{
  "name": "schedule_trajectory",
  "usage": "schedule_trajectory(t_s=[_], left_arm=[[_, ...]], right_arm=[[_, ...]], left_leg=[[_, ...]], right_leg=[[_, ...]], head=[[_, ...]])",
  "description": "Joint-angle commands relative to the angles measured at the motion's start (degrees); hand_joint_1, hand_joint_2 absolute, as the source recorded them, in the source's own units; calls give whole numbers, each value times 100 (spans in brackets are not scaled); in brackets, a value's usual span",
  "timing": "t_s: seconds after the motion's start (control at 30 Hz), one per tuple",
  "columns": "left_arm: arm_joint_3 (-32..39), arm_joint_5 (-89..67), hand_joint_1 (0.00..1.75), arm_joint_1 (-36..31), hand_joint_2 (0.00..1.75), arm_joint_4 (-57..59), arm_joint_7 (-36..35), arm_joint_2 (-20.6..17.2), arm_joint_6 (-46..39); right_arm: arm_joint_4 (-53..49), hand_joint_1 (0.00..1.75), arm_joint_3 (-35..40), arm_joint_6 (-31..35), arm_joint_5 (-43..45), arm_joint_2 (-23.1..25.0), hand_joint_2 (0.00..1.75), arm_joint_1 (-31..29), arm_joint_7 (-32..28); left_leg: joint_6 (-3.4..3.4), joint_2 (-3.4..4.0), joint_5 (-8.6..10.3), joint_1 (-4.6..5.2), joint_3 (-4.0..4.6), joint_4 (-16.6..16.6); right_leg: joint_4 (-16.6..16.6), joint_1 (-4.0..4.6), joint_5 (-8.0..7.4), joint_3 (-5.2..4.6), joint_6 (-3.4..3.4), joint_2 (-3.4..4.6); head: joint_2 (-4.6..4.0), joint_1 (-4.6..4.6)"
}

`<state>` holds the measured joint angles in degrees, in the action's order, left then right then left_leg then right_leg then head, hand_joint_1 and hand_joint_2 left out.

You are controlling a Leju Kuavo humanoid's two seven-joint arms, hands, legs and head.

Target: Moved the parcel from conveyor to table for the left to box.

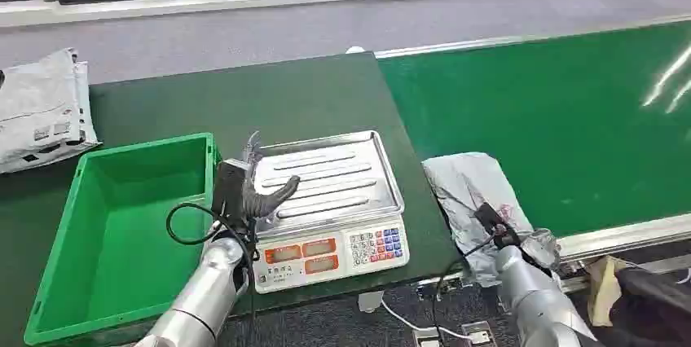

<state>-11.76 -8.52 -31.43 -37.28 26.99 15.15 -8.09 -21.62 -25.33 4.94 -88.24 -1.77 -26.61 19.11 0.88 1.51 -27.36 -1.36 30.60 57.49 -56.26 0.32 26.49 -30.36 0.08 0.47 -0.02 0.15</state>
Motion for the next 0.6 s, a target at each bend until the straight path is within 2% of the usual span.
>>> schedule_trajectory(t_s=[0.03,0.07,0.13,0.17,0.23,0.3,0.33,0.37,0.43,0.47,0.5,0.53,0.6], left_arm=[[100,35,0,157,175,-110,-55,-161,91],[96,44,0,162,175,-141,-69,-165,110],[97,62,0,156,175,-165,-96,-173,126],[97,66,0,157,175,-167,-99,-177,134],[105,95,0,152,175,-169,-113,-188,166],[122,129,0,144,175,-190,-116,-202,191],[124,138,0,150,175,-203,-118,-208,203],[131,140,0,160,175,-210,-118,-218,193],[146,144,0,191,175,-248,-147,-247,167],[149,138,0,204,175,-258,-150,-263,159],[149,138,0,207,175,-259,-150,-267,161],[149,138,0,208,175,-260,-150,-269,163],[149,138,0,208,175,-261,-150,-268,162]], right_arm=[[622,175,224,145,293,106,175,223,-329],[620,175,233,192,336,107,175,175,-387],[603,175,211,256,459,111,175,110,-507],[586,175,209,263,476,105,175,102,-525],[550,175,215,342,587,95,175,61,-670],[484,175,251,402,697,76,175,-40,-800],[464,175,243,420,772,68,175,-89,-859],[389,175,236,555,798,58,175,-155,-885],[322,175,222,770,973,34,175,-287,-1021],[242,175,238,923,1005,16,175,-353,-1065],[240,175,247,896,1004,2,175,-385,-1066],[238,175,251,883,1004,-4,175,-399,-1066],[243,175,249,880,1006,-8,175,-389,-1061]], left_leg=[[-14,8,29,2,107,31],[-25,9,56,10,157,24],[-28,36,42,0,129,23],[-33,33,57,7,153,15],[-36,49,40,3,133,27],[-44,37,77,20,188,7],[-41,71,39,3,124,29],[-44,72,55,12,162,22],[-45,97,37,7,136,32],[-50,77,83,27,204,3],[-51,109,50,12,159,34],[-55,100,73,26,205,19],[-59,111,58,20,181,31]], right_leg=[[-16,2,-33,-93,1,10],[-9,-2,-60,-141,8,14],[9,2,-64,-112,18,42],[15,-6,-77,-137,22,40],[12,-6,-90,-117,48,56],[26,-21,-121,-174,57,49],[21,-4,-99,-112,57,77],[24,-13,-117,-149,59,79],[19,-9,-111,-127,61,102],[32,-28,-145,-198,62,87],[15,-14,-125,-155,64,113],[20,-28,-143,-202,67,106],[14,-28,-137,-176,69,113]], head=[[0,0],[0,0],[0,0],[0,2],[0,0],[0,0],[0,0],[0,0],[0,0],[0,2],[0,2],[0,0],[0,0]])
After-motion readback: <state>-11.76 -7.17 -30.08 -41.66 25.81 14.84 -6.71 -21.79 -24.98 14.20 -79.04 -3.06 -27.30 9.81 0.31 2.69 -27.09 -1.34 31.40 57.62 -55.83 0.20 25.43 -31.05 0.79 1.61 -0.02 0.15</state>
